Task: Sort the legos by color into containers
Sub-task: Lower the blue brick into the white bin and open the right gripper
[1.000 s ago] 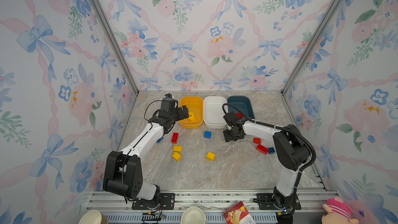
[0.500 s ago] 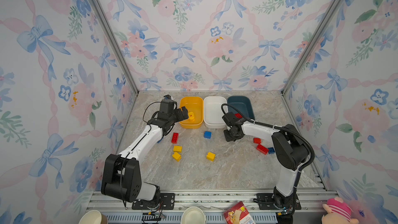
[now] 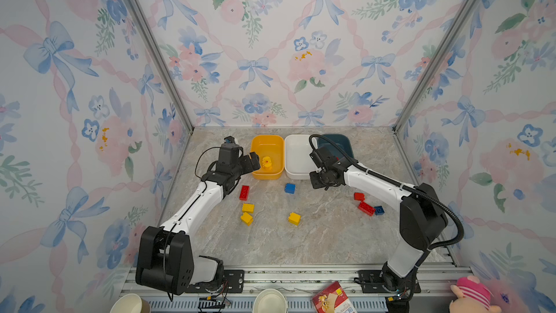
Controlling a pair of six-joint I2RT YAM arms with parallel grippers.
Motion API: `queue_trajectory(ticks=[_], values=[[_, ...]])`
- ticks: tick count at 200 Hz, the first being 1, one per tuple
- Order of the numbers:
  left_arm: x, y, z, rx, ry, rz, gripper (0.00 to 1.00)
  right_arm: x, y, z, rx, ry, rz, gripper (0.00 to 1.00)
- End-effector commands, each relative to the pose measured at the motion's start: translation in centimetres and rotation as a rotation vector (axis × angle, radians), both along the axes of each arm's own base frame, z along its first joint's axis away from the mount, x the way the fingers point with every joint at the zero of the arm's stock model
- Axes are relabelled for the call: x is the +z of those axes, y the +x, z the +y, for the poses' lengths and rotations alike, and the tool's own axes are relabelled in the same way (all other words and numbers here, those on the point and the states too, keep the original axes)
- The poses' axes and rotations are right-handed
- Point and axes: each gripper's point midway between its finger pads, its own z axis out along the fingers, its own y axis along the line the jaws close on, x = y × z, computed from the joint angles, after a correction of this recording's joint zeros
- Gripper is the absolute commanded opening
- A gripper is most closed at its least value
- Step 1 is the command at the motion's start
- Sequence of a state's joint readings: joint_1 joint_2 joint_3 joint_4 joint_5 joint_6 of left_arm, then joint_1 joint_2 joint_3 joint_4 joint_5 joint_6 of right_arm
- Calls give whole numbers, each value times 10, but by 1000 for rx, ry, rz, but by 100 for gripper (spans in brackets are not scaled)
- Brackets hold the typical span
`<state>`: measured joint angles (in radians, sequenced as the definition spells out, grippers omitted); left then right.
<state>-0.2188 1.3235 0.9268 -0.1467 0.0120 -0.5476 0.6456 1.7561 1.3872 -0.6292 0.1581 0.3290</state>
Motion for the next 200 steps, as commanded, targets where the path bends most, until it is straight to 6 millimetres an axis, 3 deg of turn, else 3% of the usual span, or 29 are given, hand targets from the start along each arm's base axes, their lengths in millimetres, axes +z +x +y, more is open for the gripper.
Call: queue_trajectory(ticks=[1,38,90,123,142,170,200], values=[[3,-7,2,-4,-18,-18,98,24,12,12,16,19,-51,39],[-6,-17,3,-13,-22,-4,98,25,55,38,39,23,-86,39],[-7,-21,6,-19,-23,-6,98,-21,102,59,19,46,-20,40],[-6,-19,7,-18,-22,-9,98,-42,108,61,4,41,20,41],[-6,-18,8,-14,-22,-8,98,-48,106,60,-1,41,38,49],[-5,-15,9,-11,-21,-12,98,-46,104,60,-2,47,40,63],[-3,-12,9,-11,-21,-19,98,-32,102,57,-5,60,19,68]])
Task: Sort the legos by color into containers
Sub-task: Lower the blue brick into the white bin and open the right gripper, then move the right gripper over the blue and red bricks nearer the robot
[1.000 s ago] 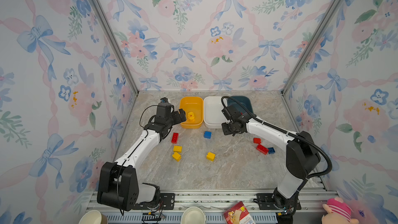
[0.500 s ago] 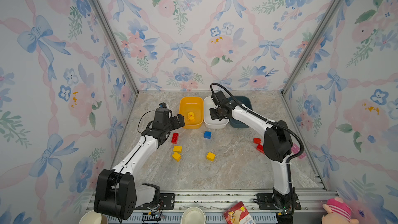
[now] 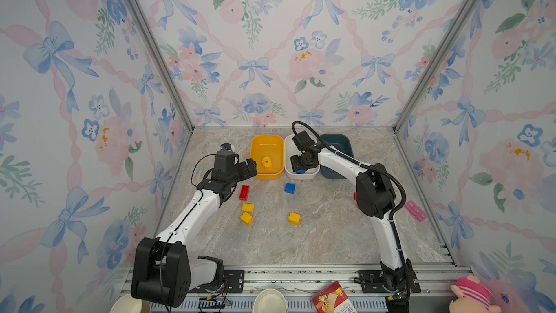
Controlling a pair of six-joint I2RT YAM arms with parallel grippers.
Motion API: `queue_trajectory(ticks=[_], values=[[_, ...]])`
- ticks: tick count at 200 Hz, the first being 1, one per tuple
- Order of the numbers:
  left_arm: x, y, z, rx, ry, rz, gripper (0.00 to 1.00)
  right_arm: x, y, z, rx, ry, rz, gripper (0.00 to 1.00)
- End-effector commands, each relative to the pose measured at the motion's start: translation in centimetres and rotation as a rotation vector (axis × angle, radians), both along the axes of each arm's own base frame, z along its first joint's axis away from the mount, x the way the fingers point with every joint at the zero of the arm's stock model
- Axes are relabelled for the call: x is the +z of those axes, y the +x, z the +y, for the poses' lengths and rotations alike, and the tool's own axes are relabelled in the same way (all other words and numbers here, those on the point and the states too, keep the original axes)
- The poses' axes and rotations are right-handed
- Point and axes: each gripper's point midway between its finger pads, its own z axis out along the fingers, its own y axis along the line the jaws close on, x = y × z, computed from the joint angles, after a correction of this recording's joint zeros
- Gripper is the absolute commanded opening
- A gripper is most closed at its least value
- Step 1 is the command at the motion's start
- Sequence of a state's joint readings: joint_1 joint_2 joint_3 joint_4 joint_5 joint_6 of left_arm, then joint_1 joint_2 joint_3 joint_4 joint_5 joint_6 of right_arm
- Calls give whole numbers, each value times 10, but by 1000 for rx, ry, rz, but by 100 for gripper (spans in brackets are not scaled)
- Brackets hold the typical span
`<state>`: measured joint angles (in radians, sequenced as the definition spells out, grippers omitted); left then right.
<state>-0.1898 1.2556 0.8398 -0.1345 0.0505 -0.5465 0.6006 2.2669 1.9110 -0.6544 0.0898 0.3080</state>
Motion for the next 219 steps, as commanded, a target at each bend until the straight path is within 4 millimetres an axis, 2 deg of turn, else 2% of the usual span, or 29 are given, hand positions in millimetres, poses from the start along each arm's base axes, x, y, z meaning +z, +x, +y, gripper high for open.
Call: queue_trajectory(ticks=[1,51,80,102,126,165,184,188,219], values=[[8,6,0,-8,0,-28,98,24,0,-3,-10,27,-23,68],[8,10,-1,-8,-2,-30,98,60,-8,-9,-15,65,-66,73],[7,14,-1,-7,-2,-27,98,83,-21,-21,-41,90,-83,76],[8,16,-2,-4,-5,-32,98,91,-35,-36,-68,109,-72,78],[8,19,-3,-3,-10,-31,98,88,-52,-61,-122,133,-37,79],[3,22,-5,-12,-12,-19,98,78,-81,-112,-255,144,26,81],[1,22,-5,-13,-14,-14,98,64,-95,-137,-330,125,77,82],[0,22,-5,-13,-15,-12,98,71,-98,-141,-343,138,67,82],[-2,22,-6,-14,-17,-10,98,62,-120,-170,-429,106,113,91]])
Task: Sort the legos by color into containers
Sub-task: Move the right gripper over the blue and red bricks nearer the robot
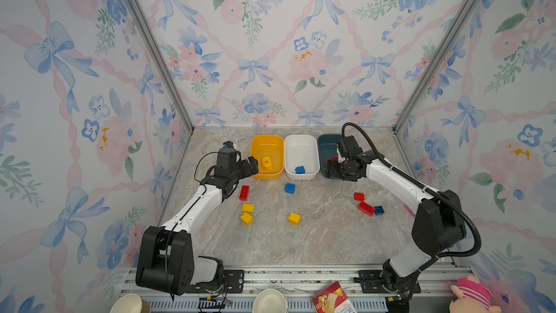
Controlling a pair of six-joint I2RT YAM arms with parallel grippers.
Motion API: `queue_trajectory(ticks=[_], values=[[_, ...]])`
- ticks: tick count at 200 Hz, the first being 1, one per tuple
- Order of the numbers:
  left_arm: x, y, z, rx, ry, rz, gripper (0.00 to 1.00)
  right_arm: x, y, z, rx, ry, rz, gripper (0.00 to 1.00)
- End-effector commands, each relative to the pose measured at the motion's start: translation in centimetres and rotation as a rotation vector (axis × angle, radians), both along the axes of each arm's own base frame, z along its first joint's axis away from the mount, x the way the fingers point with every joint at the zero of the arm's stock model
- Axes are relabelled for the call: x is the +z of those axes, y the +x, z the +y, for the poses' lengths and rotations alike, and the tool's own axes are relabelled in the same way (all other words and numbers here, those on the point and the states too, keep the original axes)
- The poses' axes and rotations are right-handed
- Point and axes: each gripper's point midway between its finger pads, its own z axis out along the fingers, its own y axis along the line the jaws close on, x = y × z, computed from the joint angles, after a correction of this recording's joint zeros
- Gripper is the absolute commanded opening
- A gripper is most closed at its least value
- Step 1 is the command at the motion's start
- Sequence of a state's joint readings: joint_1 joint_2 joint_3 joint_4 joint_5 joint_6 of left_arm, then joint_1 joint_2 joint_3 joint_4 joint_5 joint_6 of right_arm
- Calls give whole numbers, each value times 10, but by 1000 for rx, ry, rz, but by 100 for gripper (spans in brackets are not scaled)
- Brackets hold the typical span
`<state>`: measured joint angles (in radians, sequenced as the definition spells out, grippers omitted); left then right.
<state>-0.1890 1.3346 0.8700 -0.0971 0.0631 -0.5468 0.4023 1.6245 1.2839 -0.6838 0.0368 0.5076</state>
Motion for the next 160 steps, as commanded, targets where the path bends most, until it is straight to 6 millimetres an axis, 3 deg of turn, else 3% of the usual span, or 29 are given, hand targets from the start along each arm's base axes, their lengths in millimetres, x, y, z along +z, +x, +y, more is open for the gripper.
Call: queue_trajectory(ticks=[1,29,70,122,160], values=[[7,7,-1,-5,-13,-23,98,-1,-22,-20,-76,-9,52,92],[7,8,-3,-8,-21,-24,98,-14,-36,-46,-236,41,103,100],[6,9,-3,-11,-17,-25,98,-27,-51,-83,-467,22,177,97],[7,9,-3,-12,-16,-26,98,-21,-71,-131,-726,-67,245,97],[6,10,-2,-13,-16,-24,98,-39,-97,-155,-920,-17,380,97]])
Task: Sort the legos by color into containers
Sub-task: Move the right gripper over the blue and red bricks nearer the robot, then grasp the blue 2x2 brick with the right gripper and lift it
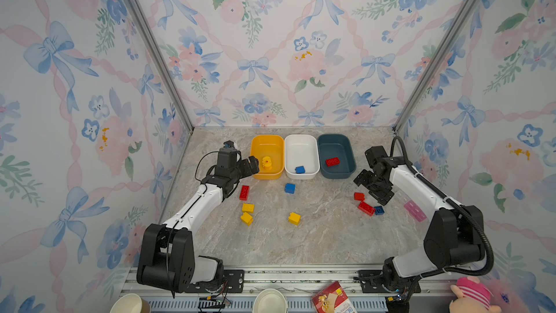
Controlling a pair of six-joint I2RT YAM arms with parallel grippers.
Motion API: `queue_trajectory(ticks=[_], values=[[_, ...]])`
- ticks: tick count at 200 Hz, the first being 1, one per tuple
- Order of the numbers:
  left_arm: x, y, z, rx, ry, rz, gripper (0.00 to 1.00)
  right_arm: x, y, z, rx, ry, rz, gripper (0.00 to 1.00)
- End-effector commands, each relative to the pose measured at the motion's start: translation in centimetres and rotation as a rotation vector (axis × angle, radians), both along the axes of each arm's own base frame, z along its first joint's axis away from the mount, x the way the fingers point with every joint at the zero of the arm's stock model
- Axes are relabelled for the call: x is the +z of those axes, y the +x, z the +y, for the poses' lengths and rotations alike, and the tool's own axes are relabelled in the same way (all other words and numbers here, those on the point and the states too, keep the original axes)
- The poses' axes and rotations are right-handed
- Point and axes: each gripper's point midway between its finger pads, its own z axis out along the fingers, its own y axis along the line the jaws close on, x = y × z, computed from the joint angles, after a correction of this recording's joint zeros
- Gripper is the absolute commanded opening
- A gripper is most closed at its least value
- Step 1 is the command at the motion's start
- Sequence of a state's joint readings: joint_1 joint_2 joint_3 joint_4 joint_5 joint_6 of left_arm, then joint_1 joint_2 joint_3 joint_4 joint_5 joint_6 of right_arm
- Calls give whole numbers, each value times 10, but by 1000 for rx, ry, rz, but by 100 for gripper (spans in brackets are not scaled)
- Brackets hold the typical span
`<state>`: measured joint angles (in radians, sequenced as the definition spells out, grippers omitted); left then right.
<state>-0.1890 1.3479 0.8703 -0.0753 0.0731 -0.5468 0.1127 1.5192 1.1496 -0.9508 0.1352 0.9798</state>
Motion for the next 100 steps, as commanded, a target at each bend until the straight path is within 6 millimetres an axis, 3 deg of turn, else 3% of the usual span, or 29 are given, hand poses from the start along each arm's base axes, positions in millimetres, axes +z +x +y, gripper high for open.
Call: queue_trajectory(ticks=[1,29,100], values=[[7,6,0,-6,-8,-17,98,-12,-29,-17,-158,23,117,97],[7,6,1,-5,-9,-17,98,-24,-36,-23,-210,75,142,100],[6,3,4,3,-9,-14,98,-52,-45,-38,-266,75,178,86]])
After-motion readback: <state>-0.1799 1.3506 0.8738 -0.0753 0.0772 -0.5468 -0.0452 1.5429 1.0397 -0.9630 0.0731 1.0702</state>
